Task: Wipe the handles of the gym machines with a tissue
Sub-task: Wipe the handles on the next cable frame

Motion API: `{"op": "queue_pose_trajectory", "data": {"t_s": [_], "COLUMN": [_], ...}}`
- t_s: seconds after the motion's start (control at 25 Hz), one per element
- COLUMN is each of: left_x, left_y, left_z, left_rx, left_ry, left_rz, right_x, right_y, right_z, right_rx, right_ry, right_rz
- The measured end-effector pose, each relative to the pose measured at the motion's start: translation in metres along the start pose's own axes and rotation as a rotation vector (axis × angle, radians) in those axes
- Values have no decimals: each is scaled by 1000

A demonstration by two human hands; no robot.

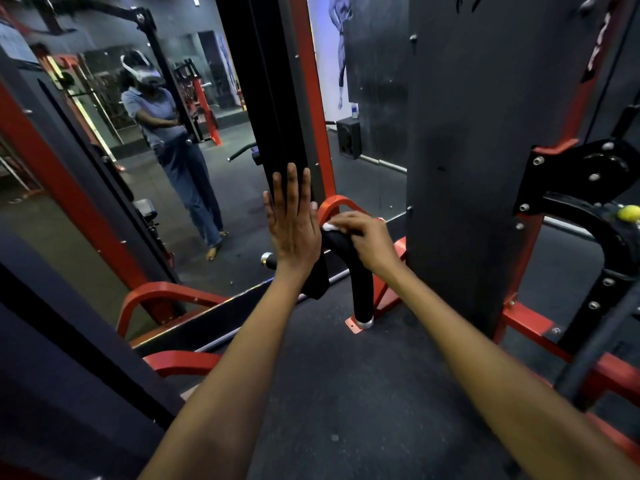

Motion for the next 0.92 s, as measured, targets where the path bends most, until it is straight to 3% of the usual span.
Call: {"op": "queue_pose_trajectory", "data": {"t_s": [0.24, 0.32, 0.44, 0.52, 0.68, 0.84, 0.92], "left_x": [1, 2, 2, 3, 3, 0, 1], "left_y": [-6, -7, -6, -5, -7, -7, -9], "left_z": [-7, -6, -7, -7, -9, -7, -8], "left_rx": [20, 23, 10, -7, 10, 17, 18], "left_ry": [-22, -57, -53, -17, -54, -108, -89], "left_rz": [28, 26, 7, 7, 8, -37, -30], "right_x": [-5, -8, -5, -1, 11, 38, 38], "right_y": [-75, -49, 13, 26, -48, -130, -126], "right_z": [55, 38, -7, -19, 10, 62, 57], "right_rx": [332, 270, 107, 16, -225, -139, -167], "right_ry": [155, 144, -62, -192, -299, -364, -375], "right_rz": [-25, 27, -144, -172, 85, 75, 181]}}
Point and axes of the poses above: each hand's wrist, its own y-axis towards the middle knuckle, its own x-axis out of the palm, z = x × y, the point moved 1 cm from there along y, towards the middle knuckle, and after that the axes turned 14 degrees about -z, right-handed, at the moved point
